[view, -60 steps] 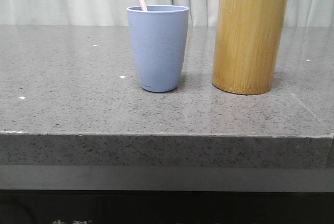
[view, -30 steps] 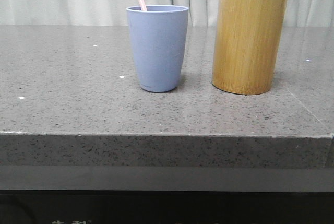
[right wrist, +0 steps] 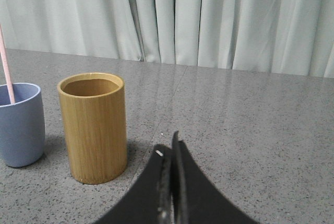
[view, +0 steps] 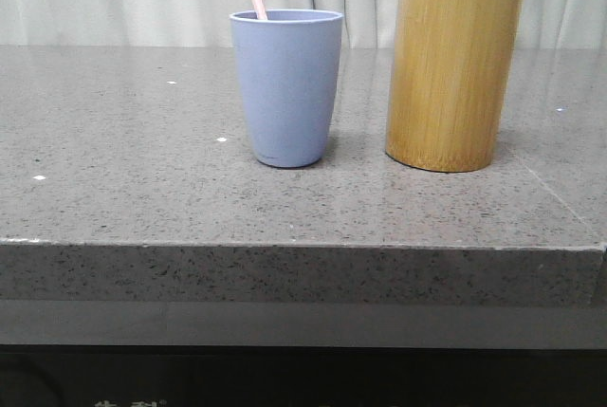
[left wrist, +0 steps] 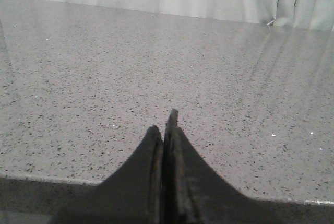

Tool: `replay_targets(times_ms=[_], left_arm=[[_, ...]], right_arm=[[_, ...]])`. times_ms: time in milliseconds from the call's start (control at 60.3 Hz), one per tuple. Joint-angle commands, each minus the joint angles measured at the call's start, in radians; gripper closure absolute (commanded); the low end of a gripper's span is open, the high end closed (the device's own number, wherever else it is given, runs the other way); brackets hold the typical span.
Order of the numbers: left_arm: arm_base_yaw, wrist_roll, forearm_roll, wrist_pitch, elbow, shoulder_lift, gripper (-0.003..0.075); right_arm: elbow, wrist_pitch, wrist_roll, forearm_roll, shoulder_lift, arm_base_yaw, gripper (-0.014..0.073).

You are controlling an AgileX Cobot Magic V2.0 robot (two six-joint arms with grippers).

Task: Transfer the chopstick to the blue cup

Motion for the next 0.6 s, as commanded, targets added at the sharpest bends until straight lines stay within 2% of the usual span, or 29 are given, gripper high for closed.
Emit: replay_targets(times_ms=[0, 382, 581], left_arm=[[0.003, -0.007, -0.010, -0.087, 0.007, -0.025, 0.0739], [0.003, -0.007, -0.010, -0.087, 0.007, -0.025, 0.0739], [0.003, -0.007, -0.010, -0.087, 0.007, -0.025, 0.0739]], right_arm=[[-0.023, -0.083, -0.010, 0.005, 0.010, -0.006, 0.0706], [-0.019, -0.081, -0.010, 0.005, 0.010, -0.006, 0.0706], [0.100, -0.157, 0.016, -0.007, -0.008, -0.026, 0.0706]])
